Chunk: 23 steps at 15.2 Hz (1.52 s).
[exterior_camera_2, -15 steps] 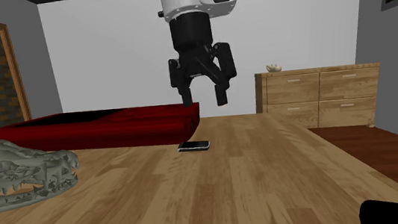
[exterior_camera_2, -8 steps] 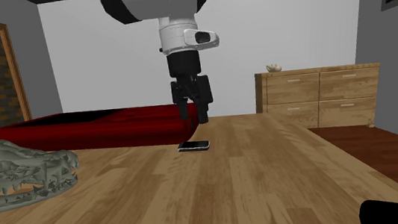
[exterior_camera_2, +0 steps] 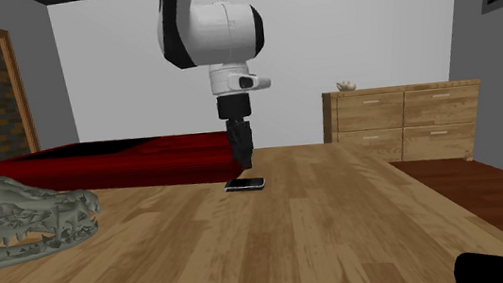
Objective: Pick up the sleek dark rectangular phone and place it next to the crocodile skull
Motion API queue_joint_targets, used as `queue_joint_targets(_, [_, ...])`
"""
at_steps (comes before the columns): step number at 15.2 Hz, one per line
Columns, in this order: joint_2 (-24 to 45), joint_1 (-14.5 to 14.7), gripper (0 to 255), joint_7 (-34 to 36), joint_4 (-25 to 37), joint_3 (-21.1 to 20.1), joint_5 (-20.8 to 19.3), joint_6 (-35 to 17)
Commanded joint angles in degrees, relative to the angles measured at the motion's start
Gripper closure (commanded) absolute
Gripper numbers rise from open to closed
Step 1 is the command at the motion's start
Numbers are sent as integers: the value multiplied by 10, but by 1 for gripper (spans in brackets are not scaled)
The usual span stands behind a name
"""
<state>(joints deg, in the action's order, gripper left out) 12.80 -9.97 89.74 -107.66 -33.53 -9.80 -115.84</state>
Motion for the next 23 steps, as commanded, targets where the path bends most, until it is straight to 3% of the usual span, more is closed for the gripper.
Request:
queue_joint_targets(1, [57,14,0,51,49,12,-27,0])
queue_joint_targets(5, [133,42,0,116,128,38,-53,7])
queue_joint_targets(12, [156,44,0,126,101,46,-68,-40])
queue_joint_targets(20, [156,44,0,126,101,46,-68,-40])
queue_joint_targets(21, [156,44,255,126,100,46,-68,-40])
queue_joint_targets(23, [155,44,255,126,99,46,-68,-41])
